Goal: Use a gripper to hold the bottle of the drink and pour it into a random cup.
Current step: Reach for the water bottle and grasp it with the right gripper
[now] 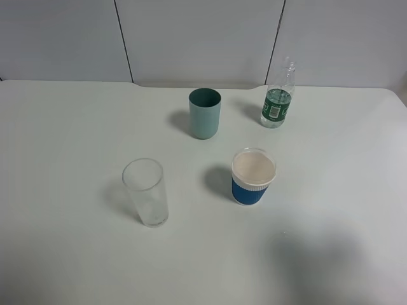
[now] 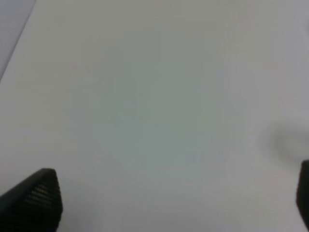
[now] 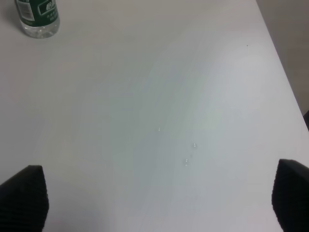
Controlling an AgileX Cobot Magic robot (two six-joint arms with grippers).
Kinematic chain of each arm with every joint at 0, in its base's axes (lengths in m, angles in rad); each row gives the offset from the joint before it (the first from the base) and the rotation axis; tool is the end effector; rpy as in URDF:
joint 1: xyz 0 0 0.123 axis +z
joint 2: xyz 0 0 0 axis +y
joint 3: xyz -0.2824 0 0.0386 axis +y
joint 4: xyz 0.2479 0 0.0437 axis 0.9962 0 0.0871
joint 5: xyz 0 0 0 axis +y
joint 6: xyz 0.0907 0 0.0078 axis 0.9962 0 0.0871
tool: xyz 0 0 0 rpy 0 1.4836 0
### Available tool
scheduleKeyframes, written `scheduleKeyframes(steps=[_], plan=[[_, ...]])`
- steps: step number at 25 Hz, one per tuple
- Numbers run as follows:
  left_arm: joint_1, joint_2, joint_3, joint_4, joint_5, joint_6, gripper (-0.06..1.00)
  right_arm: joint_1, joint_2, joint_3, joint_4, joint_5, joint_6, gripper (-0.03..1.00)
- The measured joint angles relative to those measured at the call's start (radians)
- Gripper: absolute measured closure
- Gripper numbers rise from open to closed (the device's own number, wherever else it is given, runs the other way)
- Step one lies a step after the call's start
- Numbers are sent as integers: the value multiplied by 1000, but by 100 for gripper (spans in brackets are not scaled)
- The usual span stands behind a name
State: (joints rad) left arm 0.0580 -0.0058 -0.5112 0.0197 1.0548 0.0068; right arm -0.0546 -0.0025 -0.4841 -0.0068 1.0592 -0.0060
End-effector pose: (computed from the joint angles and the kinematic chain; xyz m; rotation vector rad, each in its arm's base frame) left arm -0.0069 0.0012 0.2807 -0.0528 2.0212 0.0645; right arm -0.0034 -0.0004 0.2729 0.0502 2.0559 -0.0457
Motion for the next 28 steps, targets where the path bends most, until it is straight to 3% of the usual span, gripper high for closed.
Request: scheduleKeyframes(steps=[16, 28], plan=[[0, 0, 0, 0, 0, 1, -4, 0, 27, -15, 36, -4, -27, 5], [0, 0, 0, 0, 0, 1, -4, 0, 461, -204, 72, -194, -54, 5]])
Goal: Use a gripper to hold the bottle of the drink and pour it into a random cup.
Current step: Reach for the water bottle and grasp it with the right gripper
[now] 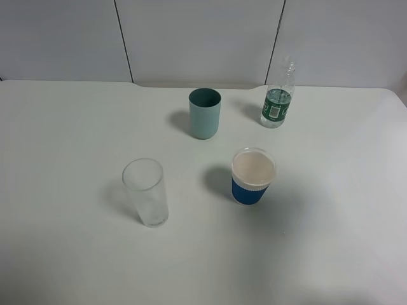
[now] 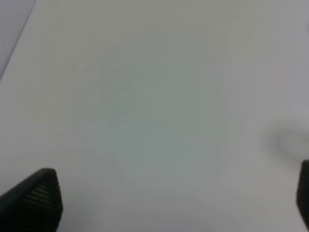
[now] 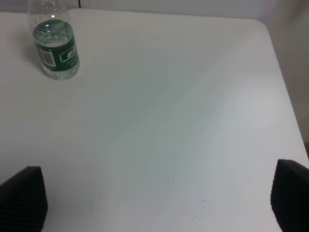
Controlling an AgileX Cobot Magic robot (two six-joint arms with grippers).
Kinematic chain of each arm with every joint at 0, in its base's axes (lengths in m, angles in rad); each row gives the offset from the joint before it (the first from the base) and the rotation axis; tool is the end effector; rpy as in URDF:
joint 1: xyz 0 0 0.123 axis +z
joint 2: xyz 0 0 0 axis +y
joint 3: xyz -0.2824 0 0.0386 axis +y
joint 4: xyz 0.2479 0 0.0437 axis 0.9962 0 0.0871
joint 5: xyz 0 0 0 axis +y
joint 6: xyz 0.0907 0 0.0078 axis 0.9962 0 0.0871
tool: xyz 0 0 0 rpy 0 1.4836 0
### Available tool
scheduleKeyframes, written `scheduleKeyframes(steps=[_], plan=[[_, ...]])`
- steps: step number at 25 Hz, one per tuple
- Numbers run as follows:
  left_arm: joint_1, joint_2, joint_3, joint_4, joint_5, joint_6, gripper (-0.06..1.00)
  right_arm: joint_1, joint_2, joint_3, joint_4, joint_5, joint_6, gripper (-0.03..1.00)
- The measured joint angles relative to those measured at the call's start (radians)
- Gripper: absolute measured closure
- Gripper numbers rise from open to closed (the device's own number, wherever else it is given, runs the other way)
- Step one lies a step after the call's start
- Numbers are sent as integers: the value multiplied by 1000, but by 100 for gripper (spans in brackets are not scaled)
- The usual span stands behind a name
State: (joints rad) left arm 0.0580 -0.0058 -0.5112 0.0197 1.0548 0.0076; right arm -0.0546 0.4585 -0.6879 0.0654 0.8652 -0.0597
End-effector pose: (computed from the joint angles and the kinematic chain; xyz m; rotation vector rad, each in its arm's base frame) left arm -0.0069 0.0012 0.2807 -0.0520 2.0212 0.0651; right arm 0.0730 0.0006 0.3341 0.0099 2.1176 0.0100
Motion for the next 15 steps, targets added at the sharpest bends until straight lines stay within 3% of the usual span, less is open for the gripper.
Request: scheduleKeyframes(steps=[15], plan=[[0, 0, 0, 0, 0, 0, -4, 0, 502, -4, 38, -278, -48, 5]])
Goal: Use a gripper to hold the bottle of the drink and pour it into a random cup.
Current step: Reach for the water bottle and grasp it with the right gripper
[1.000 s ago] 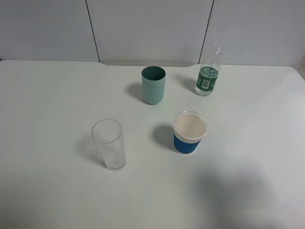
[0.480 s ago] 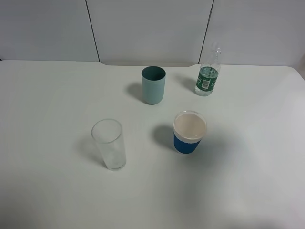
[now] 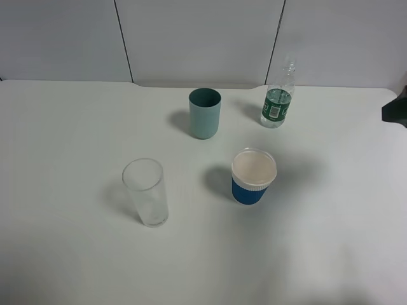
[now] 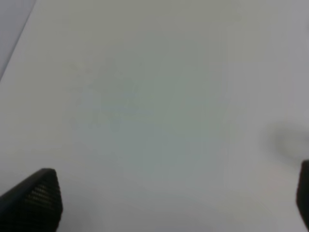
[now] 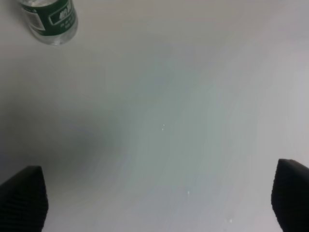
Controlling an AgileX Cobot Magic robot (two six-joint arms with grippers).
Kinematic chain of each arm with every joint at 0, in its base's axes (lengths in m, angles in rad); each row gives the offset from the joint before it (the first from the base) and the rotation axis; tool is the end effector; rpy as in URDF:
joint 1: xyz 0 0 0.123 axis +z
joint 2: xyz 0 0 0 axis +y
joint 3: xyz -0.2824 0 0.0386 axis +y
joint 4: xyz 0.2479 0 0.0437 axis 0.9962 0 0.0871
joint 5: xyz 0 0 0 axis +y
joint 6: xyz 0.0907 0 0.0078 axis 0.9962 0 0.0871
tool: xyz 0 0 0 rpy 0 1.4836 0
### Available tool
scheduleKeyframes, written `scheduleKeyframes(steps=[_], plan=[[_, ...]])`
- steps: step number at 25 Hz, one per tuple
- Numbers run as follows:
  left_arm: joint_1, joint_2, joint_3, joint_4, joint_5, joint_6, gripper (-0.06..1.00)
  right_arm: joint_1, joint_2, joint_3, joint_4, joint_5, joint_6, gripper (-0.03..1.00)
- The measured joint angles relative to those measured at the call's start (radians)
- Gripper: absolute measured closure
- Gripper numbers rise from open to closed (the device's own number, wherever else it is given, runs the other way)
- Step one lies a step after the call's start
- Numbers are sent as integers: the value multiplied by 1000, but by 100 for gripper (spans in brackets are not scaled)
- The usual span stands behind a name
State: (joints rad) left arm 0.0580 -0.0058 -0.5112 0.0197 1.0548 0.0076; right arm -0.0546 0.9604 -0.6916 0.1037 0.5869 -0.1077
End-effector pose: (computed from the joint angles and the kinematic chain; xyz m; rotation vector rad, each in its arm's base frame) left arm -0.0069 0.0012 0.2807 -0.0520 2.0212 0.0651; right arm 0.1858 -0.0049 0.2897 0.0104 2.3354 0.0293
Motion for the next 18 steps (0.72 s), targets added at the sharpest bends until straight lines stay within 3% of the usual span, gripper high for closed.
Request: scheduleKeyframes(steps=[10, 15, 18], plan=[[0, 0, 0, 0, 0, 0, -4, 140, 259, 1, -73, -212, 18, 5], [0, 0, 0, 0, 0, 0, -4, 174, 397, 1, -143, -312, 108, 5], [0, 0, 0, 0, 0, 0, -4, 174, 470, 1, -243, -346, 210, 5]])
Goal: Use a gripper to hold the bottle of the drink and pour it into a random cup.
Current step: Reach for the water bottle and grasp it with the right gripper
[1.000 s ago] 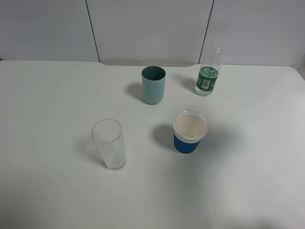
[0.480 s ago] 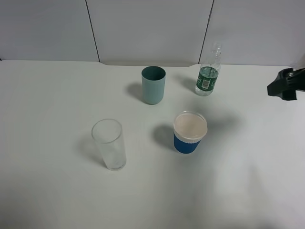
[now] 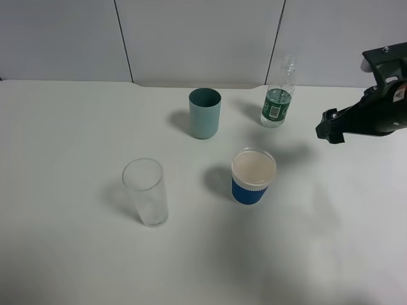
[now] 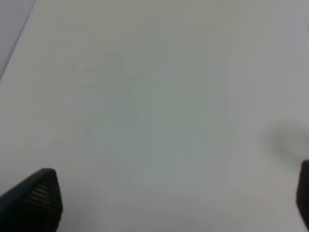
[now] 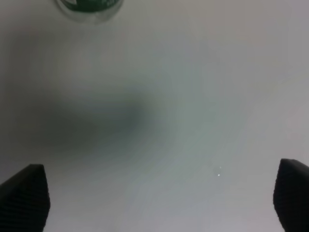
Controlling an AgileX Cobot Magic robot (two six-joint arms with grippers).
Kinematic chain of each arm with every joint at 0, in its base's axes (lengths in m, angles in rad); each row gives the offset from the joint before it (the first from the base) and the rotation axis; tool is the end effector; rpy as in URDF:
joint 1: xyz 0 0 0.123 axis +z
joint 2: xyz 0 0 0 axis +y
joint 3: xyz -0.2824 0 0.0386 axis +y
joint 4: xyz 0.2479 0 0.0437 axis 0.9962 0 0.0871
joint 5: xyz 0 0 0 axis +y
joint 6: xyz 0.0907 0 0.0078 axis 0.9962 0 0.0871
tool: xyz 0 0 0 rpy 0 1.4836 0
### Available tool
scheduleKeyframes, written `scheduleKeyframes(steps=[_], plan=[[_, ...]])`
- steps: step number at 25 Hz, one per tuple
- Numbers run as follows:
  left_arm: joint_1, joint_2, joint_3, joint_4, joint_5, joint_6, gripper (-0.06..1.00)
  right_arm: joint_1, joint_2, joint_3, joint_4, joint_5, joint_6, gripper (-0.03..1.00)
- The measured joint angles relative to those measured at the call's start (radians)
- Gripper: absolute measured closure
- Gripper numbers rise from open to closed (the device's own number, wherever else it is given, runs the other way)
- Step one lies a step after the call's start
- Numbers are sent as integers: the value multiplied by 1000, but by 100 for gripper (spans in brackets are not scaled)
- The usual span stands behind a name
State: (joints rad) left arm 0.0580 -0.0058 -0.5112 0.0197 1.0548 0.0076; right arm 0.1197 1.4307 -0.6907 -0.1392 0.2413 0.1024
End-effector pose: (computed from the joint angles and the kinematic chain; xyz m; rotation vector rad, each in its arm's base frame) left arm -0.0069 0.0012 0.2807 -0.0520 2.0212 0.0651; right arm 0.2668 0.0290 0.2023 -0.1732 2.4559 -0.0030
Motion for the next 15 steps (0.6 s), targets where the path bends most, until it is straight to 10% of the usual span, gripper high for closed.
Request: scheduleKeyframes(steps=[15], plan=[[0, 0, 0, 0, 0, 0, -4, 0, 192, 0, -414, -353, 325, 5]])
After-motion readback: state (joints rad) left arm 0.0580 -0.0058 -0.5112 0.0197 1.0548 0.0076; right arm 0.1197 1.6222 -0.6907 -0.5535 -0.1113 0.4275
